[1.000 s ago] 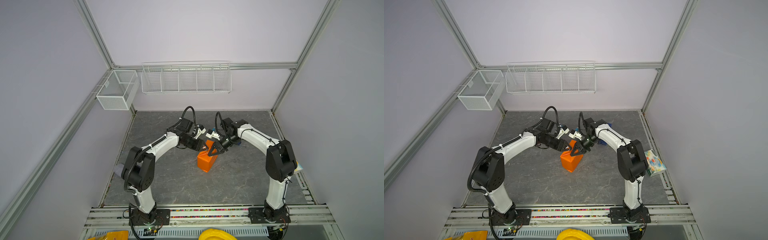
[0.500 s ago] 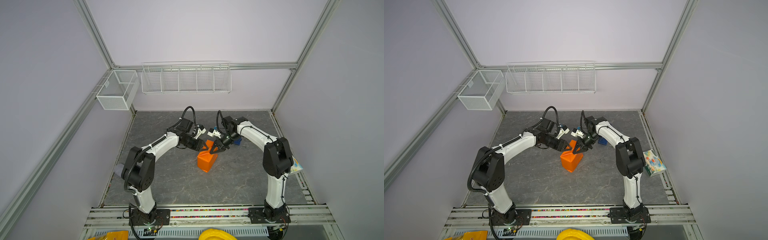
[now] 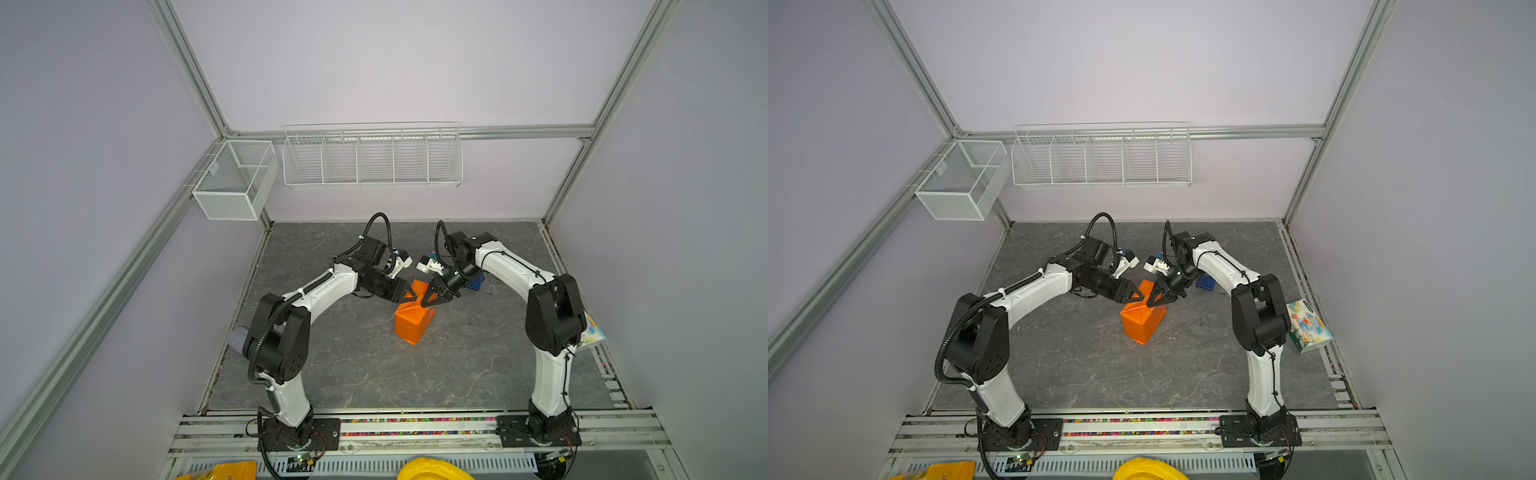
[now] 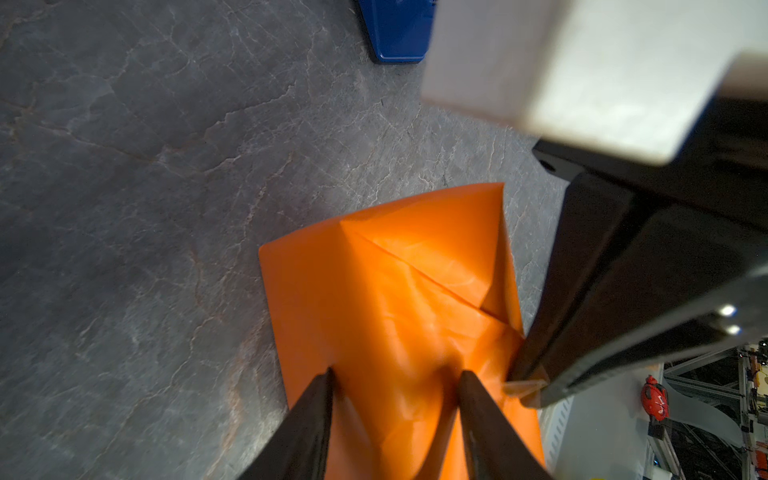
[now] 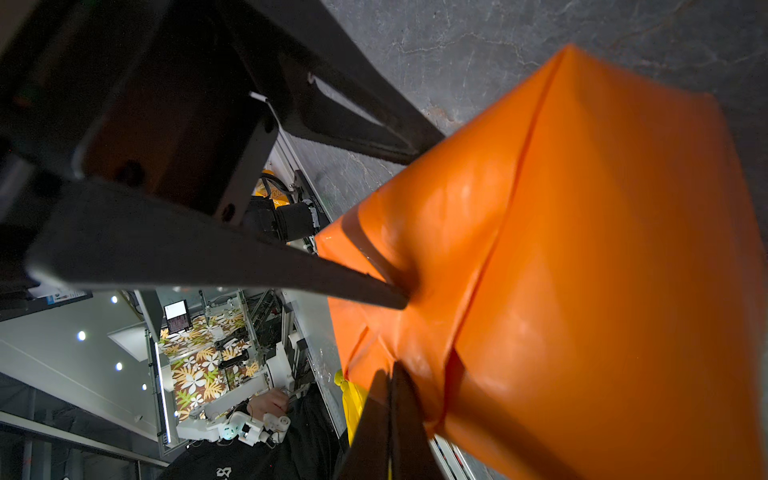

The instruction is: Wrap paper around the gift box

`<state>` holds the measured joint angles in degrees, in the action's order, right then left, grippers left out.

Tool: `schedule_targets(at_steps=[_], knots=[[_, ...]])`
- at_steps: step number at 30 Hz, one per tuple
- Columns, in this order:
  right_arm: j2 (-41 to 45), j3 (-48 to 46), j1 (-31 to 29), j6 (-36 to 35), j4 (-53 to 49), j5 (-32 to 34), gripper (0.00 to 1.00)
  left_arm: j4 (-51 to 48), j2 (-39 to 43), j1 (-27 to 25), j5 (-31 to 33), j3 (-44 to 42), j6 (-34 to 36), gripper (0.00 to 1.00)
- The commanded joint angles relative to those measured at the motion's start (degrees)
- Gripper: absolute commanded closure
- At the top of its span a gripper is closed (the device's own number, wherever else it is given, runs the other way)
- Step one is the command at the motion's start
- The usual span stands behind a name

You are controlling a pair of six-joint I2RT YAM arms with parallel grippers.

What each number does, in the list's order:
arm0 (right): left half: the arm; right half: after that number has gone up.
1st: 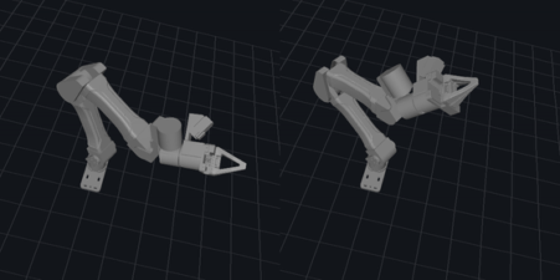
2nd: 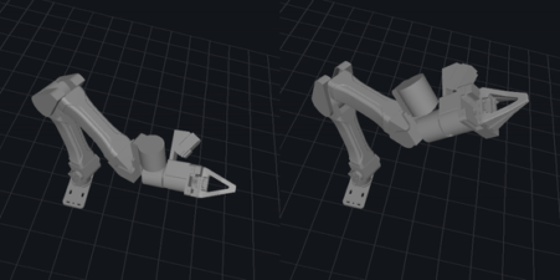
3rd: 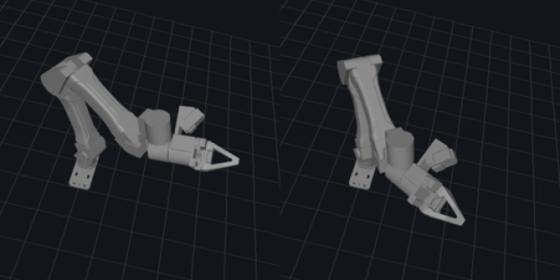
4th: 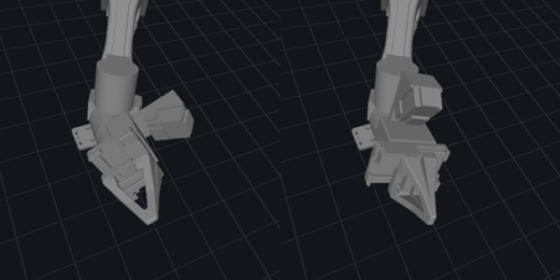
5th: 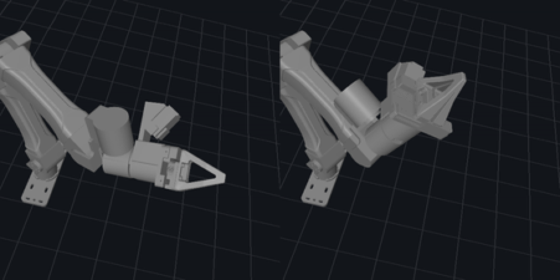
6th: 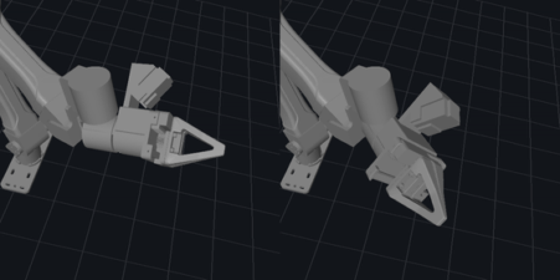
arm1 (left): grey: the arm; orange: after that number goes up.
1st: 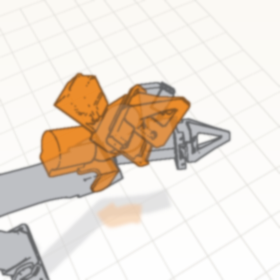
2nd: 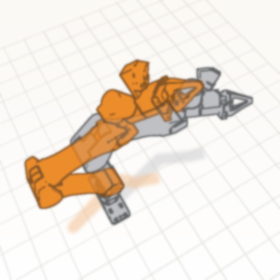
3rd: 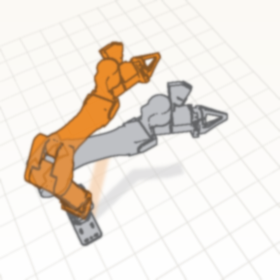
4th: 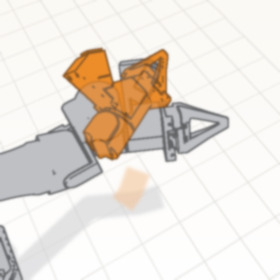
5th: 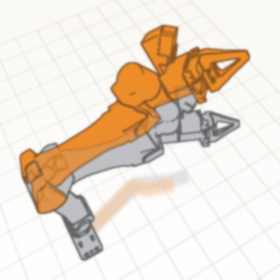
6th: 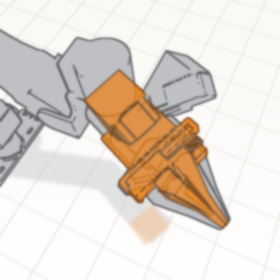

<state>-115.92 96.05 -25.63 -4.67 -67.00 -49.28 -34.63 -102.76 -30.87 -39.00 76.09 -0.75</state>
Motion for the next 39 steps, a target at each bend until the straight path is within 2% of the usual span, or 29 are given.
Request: schedule_targets(at_steps=[1,9,15,22,25,30,35,39], knots=[[-2.56,0.2,0.4,-0.36,-1.44,2.01,0.93,-7.64,-1.4,-0.86,2.44,-0.95,2.55,0.51],[-4.63,-1.26,0.65,2.71,-1.9,2.17,0.93,-7.23,0.55,-0.86,4.42,-0.78,2.41,0.51],[-6.16,-1.57,1.24,4.4,-2.43,2.21,0.93,-7.38,5.21,-0.16,7.61,1.0,1.44,0.51],[-6.81,-1.48,1.56,4.67,-2.62,1.99,0.93,-7.2,9.67,0.99,9.23,3.23,-1.62,0.46],[-7.04,-1.48,1.55,4.67,-2.63,2.01,0.93,-5.12,9.27,0.99,6.07,3.12,-4.31,0.44],[-7.02,-1.39,1.59,4.83,-2.52,1.99,0.93,0.93,6.43,0.24,4.33,2.06,-11.54,0.41],[-7.1,-1.3,1.55,4.93,-2.51,1.82,0.93,3.79,3.24,-1.77,6.98,2.34,-15.14,0.41],[-6.86,-1.39,1.54,4.96,-2.48,1.82,0.93,1.33,0.82,-2.0,10.99,3.29,-15.27,0.42]])
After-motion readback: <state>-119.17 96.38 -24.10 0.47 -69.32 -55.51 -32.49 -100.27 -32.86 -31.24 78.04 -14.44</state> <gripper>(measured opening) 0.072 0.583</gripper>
